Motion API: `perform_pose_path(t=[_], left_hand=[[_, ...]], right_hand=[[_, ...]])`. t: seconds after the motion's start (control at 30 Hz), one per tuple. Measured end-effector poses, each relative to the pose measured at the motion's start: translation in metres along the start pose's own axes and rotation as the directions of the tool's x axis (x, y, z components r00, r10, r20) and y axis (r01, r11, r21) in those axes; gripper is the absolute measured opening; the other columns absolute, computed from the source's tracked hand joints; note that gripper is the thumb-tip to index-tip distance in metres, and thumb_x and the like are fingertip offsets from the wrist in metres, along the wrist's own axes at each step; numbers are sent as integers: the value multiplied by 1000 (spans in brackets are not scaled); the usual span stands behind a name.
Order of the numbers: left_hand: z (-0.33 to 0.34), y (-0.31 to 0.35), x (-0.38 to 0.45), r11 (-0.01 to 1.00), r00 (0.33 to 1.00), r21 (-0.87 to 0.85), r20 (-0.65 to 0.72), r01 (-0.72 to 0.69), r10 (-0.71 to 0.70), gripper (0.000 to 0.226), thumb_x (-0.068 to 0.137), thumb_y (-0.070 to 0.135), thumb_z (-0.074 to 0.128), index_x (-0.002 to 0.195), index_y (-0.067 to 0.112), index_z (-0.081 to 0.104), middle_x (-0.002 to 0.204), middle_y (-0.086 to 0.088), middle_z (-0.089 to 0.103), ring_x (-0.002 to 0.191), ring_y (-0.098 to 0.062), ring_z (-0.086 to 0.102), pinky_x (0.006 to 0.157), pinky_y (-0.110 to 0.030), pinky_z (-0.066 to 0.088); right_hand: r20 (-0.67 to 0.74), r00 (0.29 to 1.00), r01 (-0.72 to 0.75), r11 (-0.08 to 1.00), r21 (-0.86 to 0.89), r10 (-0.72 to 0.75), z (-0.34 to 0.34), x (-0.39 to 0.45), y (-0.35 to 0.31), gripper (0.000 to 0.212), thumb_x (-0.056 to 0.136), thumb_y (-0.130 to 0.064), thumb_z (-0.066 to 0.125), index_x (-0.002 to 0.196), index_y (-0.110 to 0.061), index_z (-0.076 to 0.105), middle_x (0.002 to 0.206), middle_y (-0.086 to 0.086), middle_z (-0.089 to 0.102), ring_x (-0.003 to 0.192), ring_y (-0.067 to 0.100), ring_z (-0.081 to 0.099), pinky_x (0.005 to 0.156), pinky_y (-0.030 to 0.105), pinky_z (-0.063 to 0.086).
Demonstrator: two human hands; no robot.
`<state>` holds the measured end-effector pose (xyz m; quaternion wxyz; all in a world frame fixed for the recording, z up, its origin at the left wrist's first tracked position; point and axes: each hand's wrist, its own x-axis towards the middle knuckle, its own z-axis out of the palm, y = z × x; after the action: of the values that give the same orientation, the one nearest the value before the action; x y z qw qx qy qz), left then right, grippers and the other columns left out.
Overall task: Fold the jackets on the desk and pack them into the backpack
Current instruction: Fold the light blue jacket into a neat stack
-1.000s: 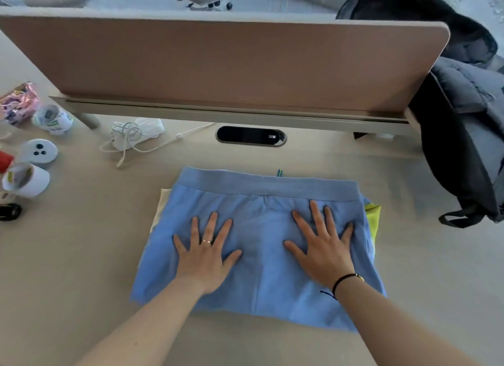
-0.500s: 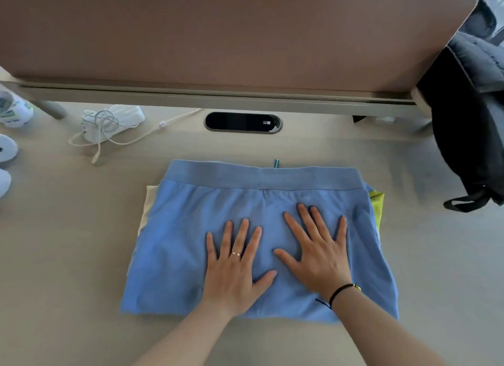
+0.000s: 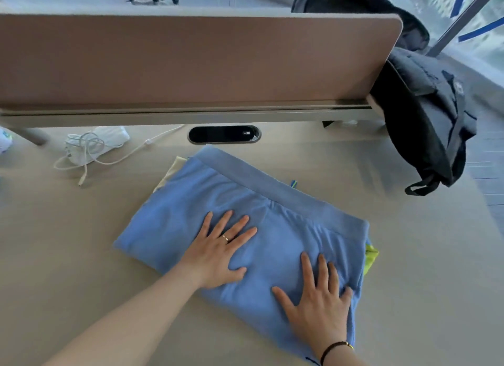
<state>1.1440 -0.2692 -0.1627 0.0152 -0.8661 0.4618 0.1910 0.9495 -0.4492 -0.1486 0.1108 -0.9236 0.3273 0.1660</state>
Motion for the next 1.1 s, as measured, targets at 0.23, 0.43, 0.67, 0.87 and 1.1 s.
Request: perform_pose_path(t=[0.23, 0.43, 0.67, 0.87, 1.1], left_hand=[[-13, -4, -13, 993, 991, 61, -84, 105, -99, 89, 79, 43, 48, 157, 43, 6, 166, 8, 3, 154, -28, -3, 119, -60, -8], [20, 30, -56, 945, 935, -128, -156, 301, -319, 72, 84, 32, 51, 153, 20, 35, 161, -3, 32, 147, -31, 34, 115, -56, 15], [67, 61, -110, 953, 952, -173, -140, 248, -273, 74, 98, 58, 38, 159, 18, 24, 167, -6, 16, 154, -29, 12, 119, -51, 11], [86, 65, -139, 971, 966, -139, -148, 193, -213, 71, 94, 61, 44, 157, 29, 32, 166, -6, 21, 153, -32, 18, 117, -54, 19], [89, 72, -142, 970, 963, -114, -137, 215, -230, 71, 95, 61, 37, 157, 27, 30, 166, -10, 20, 152, -34, 16, 116, -57, 17]], right_hand=[[52, 996, 67, 987, 149, -76, 22, -82, -49, 109, 53, -89, 52, 129, -12, 66, 104, 20, 66, 75, 38, 64, 54, 44, 54], [-214, 930, 316, 947, 57, -298, 20, -75, -62, 80, 71, -71, 60, 125, -12, 65, 102, 4, 65, 96, 29, 65, 85, 43, 43], [-130, 833, 525, 842, -121, -538, 31, -26, 5, 75, 96, -70, 35, 157, -27, 30, 166, 4, 18, 152, 25, 24, 119, 55, 19], [-116, 843, 507, 849, -150, -525, 43, -26, 12, 72, 98, -70, 27, 157, -30, 28, 167, 6, 18, 154, 27, 16, 120, 55, 19], [-97, 867, 462, 862, -210, -488, 39, -40, 6, 76, 96, -71, 29, 158, -28, 27, 166, 11, 18, 153, 32, 17, 120, 61, 16]])
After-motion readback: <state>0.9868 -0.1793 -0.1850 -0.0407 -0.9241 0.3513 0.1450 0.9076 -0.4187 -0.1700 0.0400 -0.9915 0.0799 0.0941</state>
